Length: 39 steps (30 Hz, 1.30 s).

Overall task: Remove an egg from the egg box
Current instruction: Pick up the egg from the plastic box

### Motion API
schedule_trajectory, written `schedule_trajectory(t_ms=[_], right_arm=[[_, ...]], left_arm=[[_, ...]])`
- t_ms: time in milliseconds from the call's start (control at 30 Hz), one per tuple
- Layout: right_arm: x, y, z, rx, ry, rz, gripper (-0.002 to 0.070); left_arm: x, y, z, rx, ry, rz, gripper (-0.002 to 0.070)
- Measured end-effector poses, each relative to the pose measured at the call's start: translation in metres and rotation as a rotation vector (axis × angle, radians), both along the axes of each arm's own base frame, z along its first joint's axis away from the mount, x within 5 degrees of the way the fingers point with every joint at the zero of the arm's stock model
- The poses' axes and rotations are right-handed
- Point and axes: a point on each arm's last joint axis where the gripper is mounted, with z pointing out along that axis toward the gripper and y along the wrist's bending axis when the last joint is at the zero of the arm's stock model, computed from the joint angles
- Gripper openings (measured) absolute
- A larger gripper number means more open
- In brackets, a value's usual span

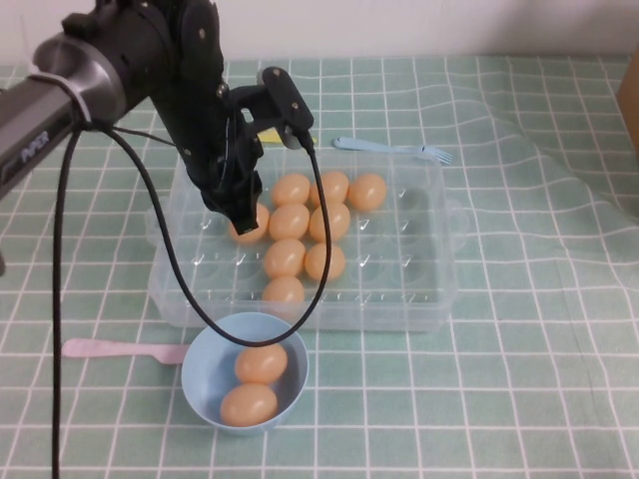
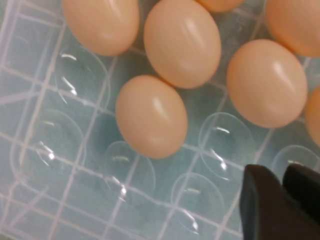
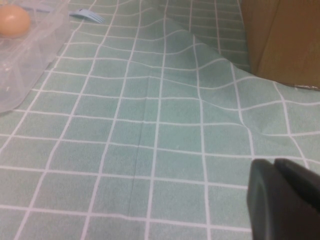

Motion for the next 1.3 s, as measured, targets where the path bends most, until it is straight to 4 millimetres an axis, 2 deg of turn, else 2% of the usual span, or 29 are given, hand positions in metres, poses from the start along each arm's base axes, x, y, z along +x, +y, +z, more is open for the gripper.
schedule_trajectory(t_ms=[100,267,367,767,1300], right_arm=[[0.000,0.000,0.000,0.000,0.000,0.000,-0.0017],[0.000,0.000,0.000,0.000,0.000,0.000,-0.0017],[0.000,0.000,0.000,0.000,0.000,0.000,-0.0017],[0.000,0.000,0.000,0.001,0.000,0.000,-0.0017],[0.000,0.000,0.000,0.003,0.000,0.000,-0.0017]], left_arm=[[0.005,-0.002,-0.008,0.002,-0.011,-0.002,0.0148],[0.016,0.002,-0.019,0.027,-0.046,0.002,0.0438],[0.021,0.004,-0.026,0.064,-0.064,-0.004,0.0496],[0.039,0.011,-0.048,0.083,-0.091,-0.013,0.0522],[0.050,0.002,-0.067,0.032,-0.140,-0.069,0.0522]])
